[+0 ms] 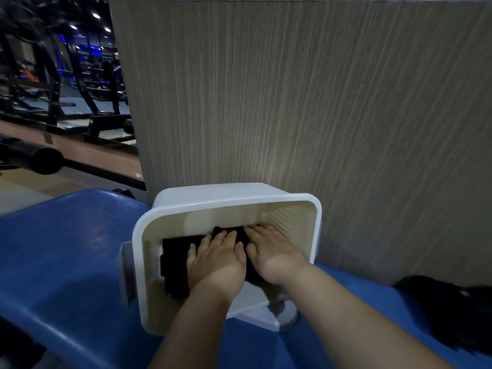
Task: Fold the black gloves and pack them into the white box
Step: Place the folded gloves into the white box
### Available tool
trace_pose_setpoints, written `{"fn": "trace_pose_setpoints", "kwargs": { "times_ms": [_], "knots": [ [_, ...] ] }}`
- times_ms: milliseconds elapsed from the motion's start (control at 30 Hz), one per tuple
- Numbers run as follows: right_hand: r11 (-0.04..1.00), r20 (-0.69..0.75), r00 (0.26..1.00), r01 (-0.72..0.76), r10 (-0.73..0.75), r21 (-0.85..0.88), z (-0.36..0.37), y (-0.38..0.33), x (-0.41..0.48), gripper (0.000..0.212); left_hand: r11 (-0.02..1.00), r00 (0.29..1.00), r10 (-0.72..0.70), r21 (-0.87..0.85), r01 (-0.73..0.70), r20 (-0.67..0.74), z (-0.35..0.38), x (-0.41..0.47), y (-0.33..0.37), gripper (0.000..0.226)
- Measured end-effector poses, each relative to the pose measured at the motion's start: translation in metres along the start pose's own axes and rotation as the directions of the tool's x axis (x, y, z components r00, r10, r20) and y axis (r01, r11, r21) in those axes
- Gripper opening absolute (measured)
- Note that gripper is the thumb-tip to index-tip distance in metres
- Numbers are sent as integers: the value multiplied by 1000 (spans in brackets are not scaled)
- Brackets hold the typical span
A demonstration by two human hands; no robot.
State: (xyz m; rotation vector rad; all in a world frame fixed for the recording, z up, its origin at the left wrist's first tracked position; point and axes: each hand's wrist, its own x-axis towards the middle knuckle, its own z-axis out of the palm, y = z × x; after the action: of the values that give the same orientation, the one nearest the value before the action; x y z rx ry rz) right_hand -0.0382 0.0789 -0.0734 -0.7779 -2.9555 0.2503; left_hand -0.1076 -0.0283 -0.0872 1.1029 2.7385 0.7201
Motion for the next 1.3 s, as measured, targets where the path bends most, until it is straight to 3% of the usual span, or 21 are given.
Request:
{"fn": "trace_pose_setpoints", "kwargs": {
  "times_ms": [200,533,700,900,1100,1300],
  "knots": [
    [997,1,999,-42,42,64,10,2,1,52,998,996,-34,53,29,82,4,1,0,50],
    [986,-61,992,-102,110,131,19,0,-3,54,997,997,-11,74,5,81,4,0,-3,50],
    [991,-181,978,-82,100,104,12,-2,-9,53,999,999,34,-18,-34,-33,-4,-2,-2,49],
    [990,-450,892,25,40,137,-3,-4,-39,45,988,969,70,-115,-99,-235,-18,-20,4,44],
    [988,-443,896,50,19,144,-4,19,-97,35,970,886,177,-79,-232,-429,1,-47,18,28],
    [973,-408,890,-135,202,189,2,75,-161,28,944,881,308,1,-330,-359,37,-81,58,16]
  ]
}}
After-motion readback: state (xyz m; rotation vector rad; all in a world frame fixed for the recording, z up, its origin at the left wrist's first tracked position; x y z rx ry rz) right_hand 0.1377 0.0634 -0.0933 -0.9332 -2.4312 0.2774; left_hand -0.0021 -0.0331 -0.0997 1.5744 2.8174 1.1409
